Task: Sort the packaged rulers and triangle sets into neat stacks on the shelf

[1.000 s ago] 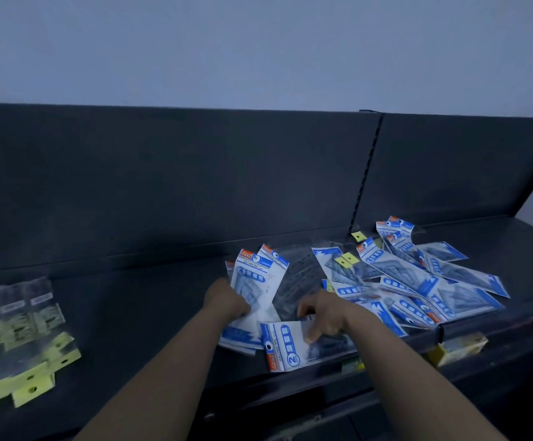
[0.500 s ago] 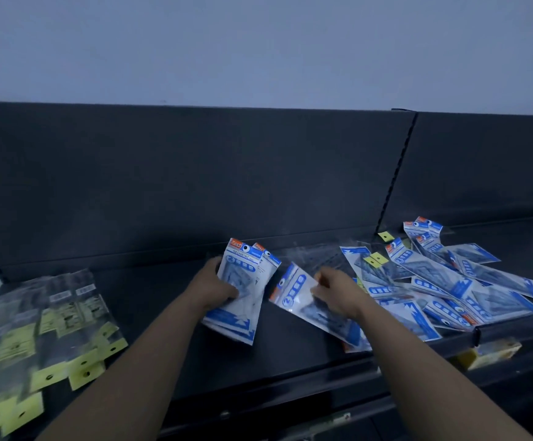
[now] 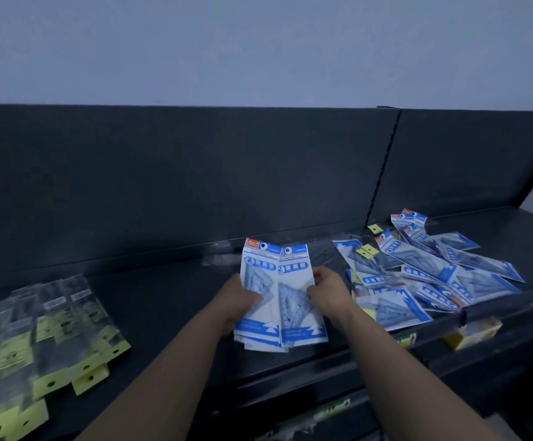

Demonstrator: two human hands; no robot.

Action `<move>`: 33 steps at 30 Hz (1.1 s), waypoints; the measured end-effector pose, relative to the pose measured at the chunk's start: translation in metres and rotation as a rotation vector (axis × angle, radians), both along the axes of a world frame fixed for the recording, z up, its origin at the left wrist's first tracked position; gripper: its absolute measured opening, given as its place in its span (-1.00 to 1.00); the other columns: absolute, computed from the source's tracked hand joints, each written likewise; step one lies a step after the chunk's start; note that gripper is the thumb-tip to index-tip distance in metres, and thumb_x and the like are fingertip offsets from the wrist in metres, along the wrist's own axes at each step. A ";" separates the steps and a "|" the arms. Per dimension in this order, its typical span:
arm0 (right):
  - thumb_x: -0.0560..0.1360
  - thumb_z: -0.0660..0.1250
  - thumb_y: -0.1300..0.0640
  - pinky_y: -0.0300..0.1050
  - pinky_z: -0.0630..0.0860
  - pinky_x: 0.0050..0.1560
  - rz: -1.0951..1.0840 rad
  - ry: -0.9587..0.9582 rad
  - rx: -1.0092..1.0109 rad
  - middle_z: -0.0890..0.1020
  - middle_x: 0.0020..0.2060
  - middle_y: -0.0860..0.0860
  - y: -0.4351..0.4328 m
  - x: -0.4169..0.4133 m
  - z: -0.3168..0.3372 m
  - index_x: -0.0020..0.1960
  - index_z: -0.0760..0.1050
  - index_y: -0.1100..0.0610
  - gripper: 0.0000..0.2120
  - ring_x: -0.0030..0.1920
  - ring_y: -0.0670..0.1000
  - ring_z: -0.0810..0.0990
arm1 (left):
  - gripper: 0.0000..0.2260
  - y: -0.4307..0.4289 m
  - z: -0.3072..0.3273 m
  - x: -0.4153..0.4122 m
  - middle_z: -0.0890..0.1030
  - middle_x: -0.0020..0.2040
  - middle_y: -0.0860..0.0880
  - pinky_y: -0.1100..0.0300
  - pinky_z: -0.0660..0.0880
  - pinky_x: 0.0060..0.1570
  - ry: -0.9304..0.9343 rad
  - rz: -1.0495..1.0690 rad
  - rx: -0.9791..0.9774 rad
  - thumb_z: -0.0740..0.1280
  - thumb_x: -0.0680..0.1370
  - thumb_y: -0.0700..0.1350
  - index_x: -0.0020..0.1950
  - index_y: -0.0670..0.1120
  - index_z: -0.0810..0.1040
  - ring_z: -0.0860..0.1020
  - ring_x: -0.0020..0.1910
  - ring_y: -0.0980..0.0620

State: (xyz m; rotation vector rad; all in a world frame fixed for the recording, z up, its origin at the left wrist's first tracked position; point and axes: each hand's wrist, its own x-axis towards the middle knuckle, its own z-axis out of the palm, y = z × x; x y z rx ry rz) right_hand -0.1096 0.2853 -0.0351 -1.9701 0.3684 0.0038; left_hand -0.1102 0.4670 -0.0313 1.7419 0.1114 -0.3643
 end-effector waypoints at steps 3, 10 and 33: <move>0.48 0.16 0.45 -0.13 0.57 -0.17 0.001 -0.034 0.112 0.63 0.08 0.10 -0.018 -0.005 0.008 0.20 0.45 0.23 -0.66 0.00 0.06 0.62 | -0.75 -0.020 0.007 0.004 0.67 0.01 -0.21 -0.13 0.60 -0.01 -0.073 -0.034 -0.079 0.40 0.39 -0.30 0.05 -0.16 0.58 0.66 -0.04 -0.16; 0.48 0.31 0.40 -0.23 0.52 -0.32 0.022 -0.014 0.077 0.62 -0.06 0.06 -0.074 -0.021 0.025 0.28 0.44 0.19 -0.60 -0.20 -0.02 0.60 | -0.67 -0.087 0.007 0.009 0.67 0.04 -0.12 -0.13 0.60 0.01 -0.083 -0.097 -0.094 0.47 0.39 -0.39 0.05 -0.09 0.54 0.65 0.00 -0.11; 0.35 0.54 0.08 -0.14 0.46 0.08 0.265 0.288 -0.306 0.57 0.11 0.06 -0.175 -0.036 0.015 0.24 0.47 0.26 -0.46 0.06 0.04 0.52 | -0.26 -0.180 -0.019 -0.015 0.56 0.17 -0.05 0.00 0.53 0.11 -0.084 0.132 0.313 0.59 0.21 -0.18 0.31 -0.08 0.36 0.55 0.14 -0.10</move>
